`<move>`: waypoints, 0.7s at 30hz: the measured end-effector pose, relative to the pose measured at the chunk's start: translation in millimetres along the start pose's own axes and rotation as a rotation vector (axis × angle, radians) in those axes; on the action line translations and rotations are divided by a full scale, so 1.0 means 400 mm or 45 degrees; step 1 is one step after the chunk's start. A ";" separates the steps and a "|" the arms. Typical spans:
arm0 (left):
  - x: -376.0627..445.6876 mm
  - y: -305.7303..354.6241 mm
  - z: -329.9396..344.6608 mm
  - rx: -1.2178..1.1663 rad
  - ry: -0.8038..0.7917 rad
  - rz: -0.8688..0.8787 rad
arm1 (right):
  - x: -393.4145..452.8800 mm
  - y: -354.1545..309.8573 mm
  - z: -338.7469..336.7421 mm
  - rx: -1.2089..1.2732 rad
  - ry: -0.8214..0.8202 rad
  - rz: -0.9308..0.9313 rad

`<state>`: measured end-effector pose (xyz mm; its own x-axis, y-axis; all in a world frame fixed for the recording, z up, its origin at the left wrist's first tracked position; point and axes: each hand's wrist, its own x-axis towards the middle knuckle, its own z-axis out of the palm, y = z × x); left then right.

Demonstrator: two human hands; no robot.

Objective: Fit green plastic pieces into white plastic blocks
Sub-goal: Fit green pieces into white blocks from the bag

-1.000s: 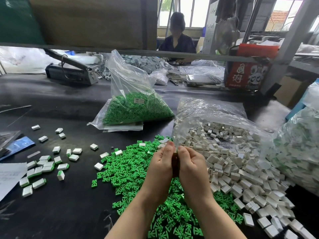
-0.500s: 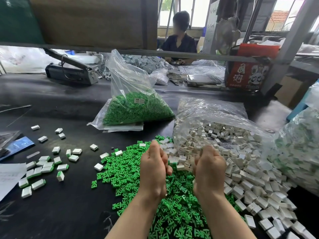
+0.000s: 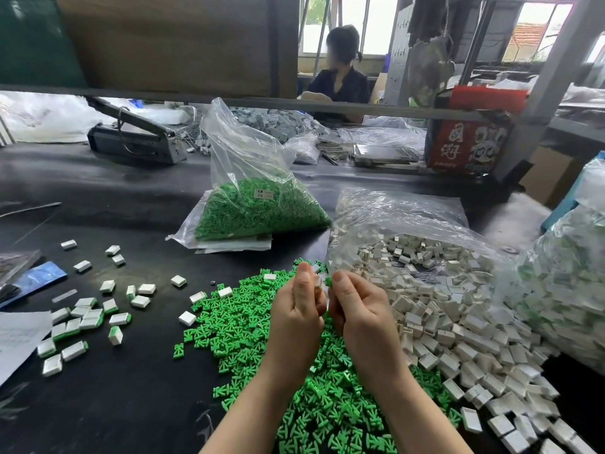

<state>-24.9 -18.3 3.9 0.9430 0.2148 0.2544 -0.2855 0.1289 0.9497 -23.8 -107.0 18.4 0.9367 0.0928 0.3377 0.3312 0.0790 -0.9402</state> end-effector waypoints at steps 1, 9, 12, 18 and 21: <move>-0.002 0.002 0.001 0.025 0.007 0.014 | -0.001 0.003 0.002 -0.019 -0.013 -0.014; -0.006 0.013 0.003 0.140 0.008 0.086 | -0.004 0.006 0.007 -0.132 0.023 -0.071; -0.006 0.007 -0.002 0.286 0.021 0.202 | -0.008 0.004 0.014 -0.161 0.040 -0.074; 0.000 -0.001 -0.007 0.422 0.055 0.294 | -0.008 0.002 0.017 -0.200 0.034 -0.066; 0.003 -0.006 -0.011 0.459 0.056 0.296 | -0.005 0.004 0.012 -0.219 -0.003 -0.033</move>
<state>-24.0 -14.3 1.3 0.8500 0.2404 0.4687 -0.4042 -0.2728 0.8730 -25.5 -102.3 16.2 0.9273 0.0950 0.3619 0.3701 -0.0899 -0.9246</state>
